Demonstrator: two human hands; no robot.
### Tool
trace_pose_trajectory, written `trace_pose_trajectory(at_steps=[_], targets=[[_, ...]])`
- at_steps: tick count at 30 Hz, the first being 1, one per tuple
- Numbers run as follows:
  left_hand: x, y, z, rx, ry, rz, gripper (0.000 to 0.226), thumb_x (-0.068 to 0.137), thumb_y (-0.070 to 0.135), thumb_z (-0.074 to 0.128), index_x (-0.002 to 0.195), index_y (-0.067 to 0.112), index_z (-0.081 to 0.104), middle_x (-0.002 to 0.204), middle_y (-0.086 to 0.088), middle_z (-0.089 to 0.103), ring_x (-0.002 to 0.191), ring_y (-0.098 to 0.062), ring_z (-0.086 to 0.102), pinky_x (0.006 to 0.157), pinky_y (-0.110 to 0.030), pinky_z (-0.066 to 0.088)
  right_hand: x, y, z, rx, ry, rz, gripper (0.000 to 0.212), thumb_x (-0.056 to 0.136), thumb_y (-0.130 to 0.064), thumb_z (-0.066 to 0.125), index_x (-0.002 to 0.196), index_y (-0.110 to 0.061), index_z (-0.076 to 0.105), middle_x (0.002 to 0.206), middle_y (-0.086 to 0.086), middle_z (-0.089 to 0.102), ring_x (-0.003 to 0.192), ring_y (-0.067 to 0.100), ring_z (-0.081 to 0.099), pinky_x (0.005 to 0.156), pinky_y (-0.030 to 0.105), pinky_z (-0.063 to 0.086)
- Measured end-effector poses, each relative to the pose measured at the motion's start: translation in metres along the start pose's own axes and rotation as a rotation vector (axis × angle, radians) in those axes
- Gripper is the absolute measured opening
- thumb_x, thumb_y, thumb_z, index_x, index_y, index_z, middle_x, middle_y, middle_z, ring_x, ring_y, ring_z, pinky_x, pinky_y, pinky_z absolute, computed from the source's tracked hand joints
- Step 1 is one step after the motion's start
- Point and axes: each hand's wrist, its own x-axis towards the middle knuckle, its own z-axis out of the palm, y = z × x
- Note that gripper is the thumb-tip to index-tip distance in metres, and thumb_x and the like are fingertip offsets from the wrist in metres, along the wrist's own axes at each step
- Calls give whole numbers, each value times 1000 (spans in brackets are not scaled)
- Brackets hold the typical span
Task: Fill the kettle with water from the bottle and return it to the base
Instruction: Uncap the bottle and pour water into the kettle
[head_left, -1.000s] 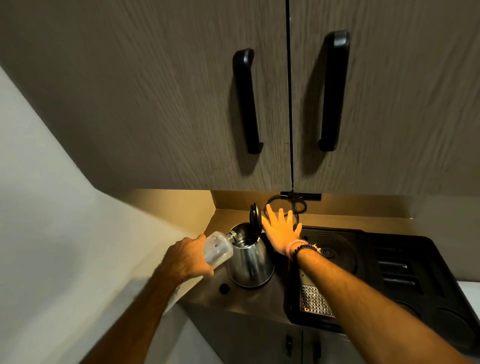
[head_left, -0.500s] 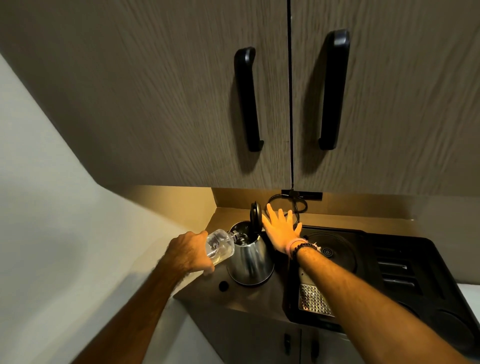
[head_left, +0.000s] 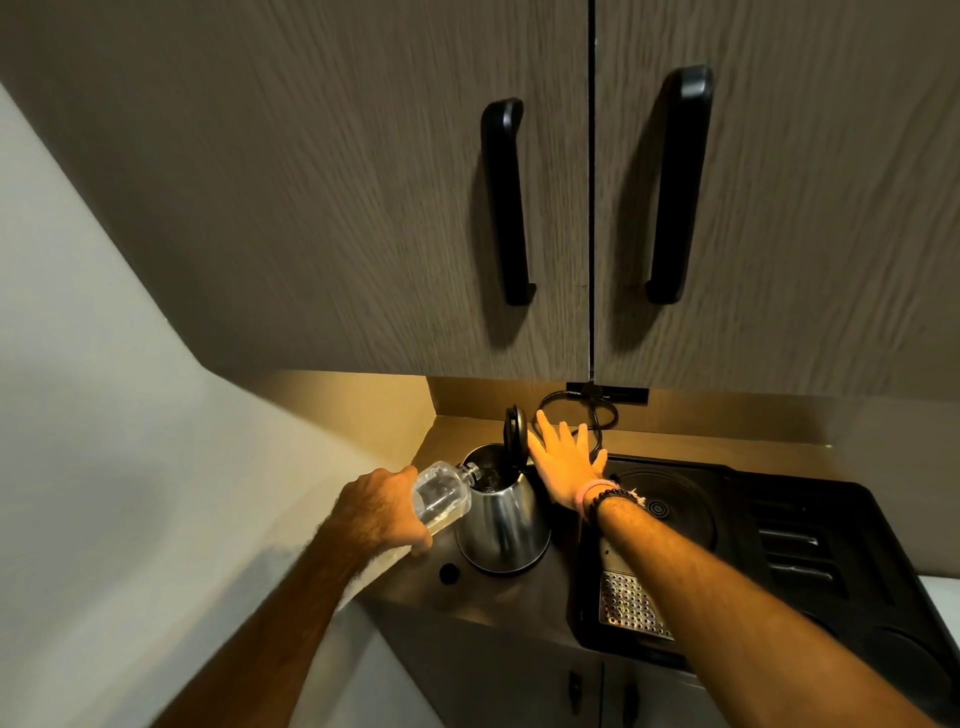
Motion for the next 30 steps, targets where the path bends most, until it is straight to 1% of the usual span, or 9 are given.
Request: trace_pose_trajectory(at_steps=[4, 8, 11, 15, 19, 22, 25, 28, 30], targets=[[1, 1, 3, -21, -15, 3, 82, 48, 54, 80, 117, 28, 45, 107, 1, 63, 85, -18, 56, 71, -32, 51, -1, 0, -1, -6, 2, 2, 73, 93, -68, 20, 153, -36, -6, 165, 11, -2, 148, 39, -17, 112, 71, -8], [1, -1, 9, -60, -21, -16, 83, 50, 54, 80, 119, 27, 44, 110, 0, 64, 91, -20, 61, 80, -37, 56, -1, -1, -1, 8, -4, 3, 73, 93, -69, 20, 153, -37, -6, 165, 10, -2, 148, 38, -17, 112, 70, -9], [1, -5, 19, -117, -18, -20, 86, 51, 56, 80, 122, 28, 42, 113, 1, 63, 88, -18, 58, 80, -35, 54, -1, 0, -2, 11, -9, -3, 74, 92, -70, 21, 153, -37, -6, 165, 10, -2, 148, 39, -17, 112, 70, -9], [-1, -10, 32, -176, 19, -16, 89, 52, 59, 79, 127, 28, 41, 118, 0, 64, 97, -22, 62, 81, -34, 54, -1, 0, -1, -2, -10, -9, 74, 92, -69, 21, 153, -37, -6, 165, 9, -1, 148, 39, -16, 112, 71, -8], [-2, -14, 42, -318, 65, -41, 87, 49, 64, 76, 121, 29, 42, 110, 0, 66, 87, -19, 59, 79, -35, 54, -1, 0, -1, -6, -9, -12, 74, 93, -69, 23, 153, -37, -6, 165, 8, -1, 148, 38, -16, 112, 71, -7], [1, -18, 50, -462, 152, -95, 78, 48, 62, 78, 111, 34, 40, 98, 0, 64, 85, -20, 61, 76, -35, 53, -2, -1, -2, -2, -4, -18, 76, 92, -70, 23, 153, -36, -5, 165, 8, 1, 148, 39, -15, 112, 71, -7], [8, -21, 58, -612, 303, -149, 80, 51, 59, 84, 113, 34, 41, 93, 0, 64, 83, -22, 61, 72, -31, 52, -3, -1, -1, -16, -3, -21, 76, 91, -71, 23, 153, -36, -5, 165, 8, 1, 148, 40, -15, 111, 72, -6], [13, -18, 65, -729, 428, -218, 80, 51, 62, 87, 111, 39, 38, 89, 5, 60, 82, -21, 59, 70, -30, 51, -1, 0, -1, -43, -7, -36, 76, 92, -70, 25, 153, -37, -4, 165, 7, 1, 148, 41, -14, 111, 73, -5], [18, -14, 70, -808, 500, -265, 80, 50, 64, 88, 109, 41, 39, 89, 7, 61, 81, -21, 60, 67, -30, 51, 0, 1, -1, -66, -14, -51, 75, 92, -68, 27, 153, -37, -4, 165, 7, 0, 148, 42, -14, 110, 74, -4]])
